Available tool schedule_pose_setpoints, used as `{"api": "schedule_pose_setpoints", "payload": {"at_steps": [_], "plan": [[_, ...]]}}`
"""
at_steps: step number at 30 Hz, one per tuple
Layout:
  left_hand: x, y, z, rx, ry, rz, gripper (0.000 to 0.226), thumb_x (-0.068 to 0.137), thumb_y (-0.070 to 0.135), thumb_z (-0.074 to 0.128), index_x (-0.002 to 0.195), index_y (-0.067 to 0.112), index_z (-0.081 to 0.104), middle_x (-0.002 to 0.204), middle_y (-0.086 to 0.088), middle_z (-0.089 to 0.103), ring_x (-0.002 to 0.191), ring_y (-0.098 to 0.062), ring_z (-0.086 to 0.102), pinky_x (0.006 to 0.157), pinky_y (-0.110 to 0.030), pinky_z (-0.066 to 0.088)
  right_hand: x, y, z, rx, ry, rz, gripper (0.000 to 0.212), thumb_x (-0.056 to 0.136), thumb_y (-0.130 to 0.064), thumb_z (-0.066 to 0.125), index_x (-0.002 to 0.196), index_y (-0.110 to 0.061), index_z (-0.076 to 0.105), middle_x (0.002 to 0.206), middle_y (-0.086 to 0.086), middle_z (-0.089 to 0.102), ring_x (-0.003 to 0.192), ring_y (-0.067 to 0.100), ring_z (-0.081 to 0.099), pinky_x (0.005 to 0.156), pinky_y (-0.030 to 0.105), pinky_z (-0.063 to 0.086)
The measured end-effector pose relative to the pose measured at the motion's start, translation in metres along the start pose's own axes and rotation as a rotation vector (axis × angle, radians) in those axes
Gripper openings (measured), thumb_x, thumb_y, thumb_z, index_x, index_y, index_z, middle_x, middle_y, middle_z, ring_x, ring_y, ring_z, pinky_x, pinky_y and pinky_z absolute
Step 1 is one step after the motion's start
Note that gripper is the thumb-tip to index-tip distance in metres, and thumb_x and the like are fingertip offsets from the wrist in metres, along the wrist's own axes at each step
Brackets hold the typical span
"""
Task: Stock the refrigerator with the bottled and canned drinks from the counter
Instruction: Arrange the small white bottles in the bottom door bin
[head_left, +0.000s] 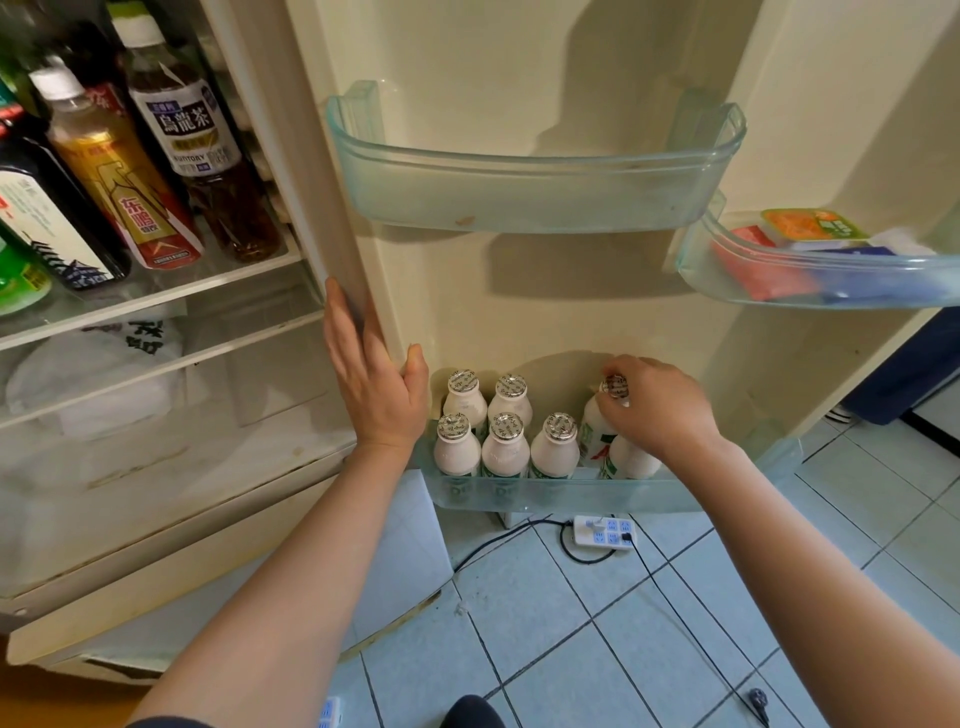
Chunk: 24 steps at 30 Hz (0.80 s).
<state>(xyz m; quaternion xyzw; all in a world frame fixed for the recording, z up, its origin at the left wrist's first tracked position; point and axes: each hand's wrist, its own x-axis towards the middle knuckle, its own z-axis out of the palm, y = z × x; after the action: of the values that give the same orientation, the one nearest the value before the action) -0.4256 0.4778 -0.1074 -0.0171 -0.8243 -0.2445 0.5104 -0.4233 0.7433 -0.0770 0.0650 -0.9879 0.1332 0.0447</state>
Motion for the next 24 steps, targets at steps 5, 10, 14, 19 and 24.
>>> {"api": "schedule_pose_setpoints", "payload": {"at_steps": [5,10,14,19,24], "plan": [[0.001,-0.001,-0.001,0.0,0.001,0.01,0.05,0.087,0.026,0.041,0.131,0.002,0.036,0.144,-0.038,0.025,0.136,-0.039,0.023,0.115,-0.037,0.015,0.004,0.001,0.001,-0.106,-0.135,-0.026,0.04,0.092,-0.026,0.049,0.131,-0.017,0.048,0.113,0.009,0.062,0.1,0.031,0.059,0.074,0.034,0.05],[0.001,-0.001,-0.001,0.007,-0.002,0.019,0.05,0.088,0.026,0.041,0.13,0.0,0.038,0.144,-0.038,0.025,0.136,-0.04,0.023,0.115,-0.038,0.015,0.008,-0.003,0.004,-0.059,-0.114,-0.025,0.037,0.093,-0.033,0.051,0.124,-0.012,0.051,0.11,0.012,0.062,0.097,0.032,0.058,0.073,0.033,0.043],[0.0,-0.002,-0.001,0.007,0.0,0.019,0.049,0.088,0.027,0.041,0.129,0.001,0.038,0.144,-0.038,0.026,0.136,-0.04,0.023,0.115,-0.038,0.016,0.009,-0.009,0.008,-0.003,-0.096,-0.024,0.038,0.091,-0.039,0.056,0.116,-0.011,0.054,0.106,0.012,0.064,0.097,0.032,0.058,0.068,0.031,0.037],[0.0,-0.002,0.0,0.007,0.008,0.028,0.051,0.088,0.026,0.041,0.132,0.001,0.034,0.143,-0.039,0.026,0.136,-0.041,0.022,0.115,-0.039,0.016,0.013,-0.018,0.014,0.067,-0.073,-0.025,0.046,0.086,-0.046,0.061,0.12,-0.015,0.056,0.108,0.009,0.066,0.099,0.029,0.059,0.071,0.03,0.038],[0.0,-0.002,0.0,0.012,0.012,0.035,0.05,0.088,0.025,0.041,0.13,-0.001,0.036,0.142,-0.04,0.027,0.135,-0.041,0.023,0.115,-0.038,0.016,0.02,-0.026,0.019,0.06,-0.07,-0.024,0.049,0.084,-0.052,0.059,0.117,-0.016,0.057,0.106,0.005,0.067,0.097,0.025,0.06,0.069,0.03,0.037]]}}
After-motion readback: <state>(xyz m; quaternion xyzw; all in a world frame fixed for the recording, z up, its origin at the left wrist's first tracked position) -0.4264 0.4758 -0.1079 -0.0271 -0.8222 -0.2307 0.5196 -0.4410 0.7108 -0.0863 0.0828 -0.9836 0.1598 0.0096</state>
